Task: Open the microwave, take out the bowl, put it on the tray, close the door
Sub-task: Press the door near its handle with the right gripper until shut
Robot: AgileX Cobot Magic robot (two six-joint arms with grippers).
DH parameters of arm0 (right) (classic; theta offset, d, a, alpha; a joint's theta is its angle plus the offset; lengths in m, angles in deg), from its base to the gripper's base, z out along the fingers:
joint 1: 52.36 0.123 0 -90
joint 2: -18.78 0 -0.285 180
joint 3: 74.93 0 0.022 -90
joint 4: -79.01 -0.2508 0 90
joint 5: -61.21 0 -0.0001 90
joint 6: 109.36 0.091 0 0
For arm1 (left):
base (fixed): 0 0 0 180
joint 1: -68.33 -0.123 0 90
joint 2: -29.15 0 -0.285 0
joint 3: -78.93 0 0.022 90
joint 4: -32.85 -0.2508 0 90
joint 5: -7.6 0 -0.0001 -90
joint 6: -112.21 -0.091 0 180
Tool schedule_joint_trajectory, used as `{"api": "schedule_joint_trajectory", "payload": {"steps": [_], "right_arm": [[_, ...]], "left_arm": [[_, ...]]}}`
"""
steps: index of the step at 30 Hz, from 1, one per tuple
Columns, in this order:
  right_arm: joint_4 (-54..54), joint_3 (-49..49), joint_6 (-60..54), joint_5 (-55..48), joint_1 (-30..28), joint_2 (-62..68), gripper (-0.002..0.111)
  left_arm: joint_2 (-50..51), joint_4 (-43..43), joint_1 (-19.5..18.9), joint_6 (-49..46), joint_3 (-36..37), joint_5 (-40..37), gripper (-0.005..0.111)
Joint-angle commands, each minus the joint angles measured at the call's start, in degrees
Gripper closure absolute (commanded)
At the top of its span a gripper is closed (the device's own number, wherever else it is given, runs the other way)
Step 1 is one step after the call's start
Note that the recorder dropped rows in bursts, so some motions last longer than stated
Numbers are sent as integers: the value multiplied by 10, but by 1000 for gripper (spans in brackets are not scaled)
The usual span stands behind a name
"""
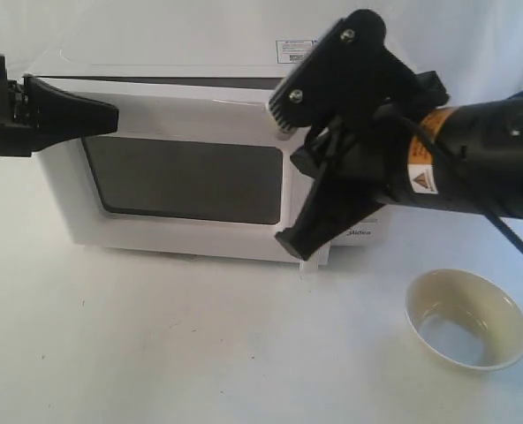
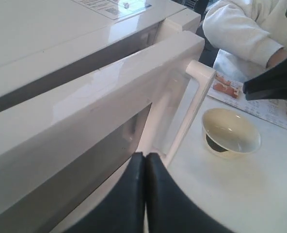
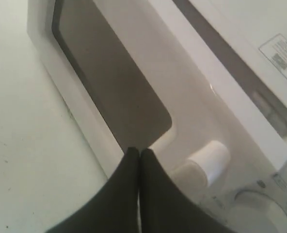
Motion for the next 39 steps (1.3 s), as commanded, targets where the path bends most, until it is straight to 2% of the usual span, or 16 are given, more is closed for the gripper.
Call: {"api": "schedule_joint_trajectory", "payload": {"steps": [1, 5, 14, 18, 26, 34, 39], "right_arm": [[4, 40, -5, 15, 1, 35, 108], [11, 79, -5, 4, 1, 69, 108], [78, 150, -4, -58, 0, 147, 108], [84, 172, 5, -71, -24, 169, 108], [85, 209, 26, -65, -66, 192, 108], [77, 211, 26, -76, -68, 186, 108], [4, 211, -31, -124, -61, 154, 108]], "left_arm": [[0, -26, 0, 32, -2, -5, 107], [-11, -64, 0, 86, -2, -8, 107], [-111, -174, 0, 199, -2, 0, 107], [-165, -228, 0, 253, -2, 8, 107], [-254, -276, 0, 317, -2, -12, 107], [-306, -338, 0, 385, -2, -17, 107], [-332, -361, 0, 401, 17, -5, 107]]}}
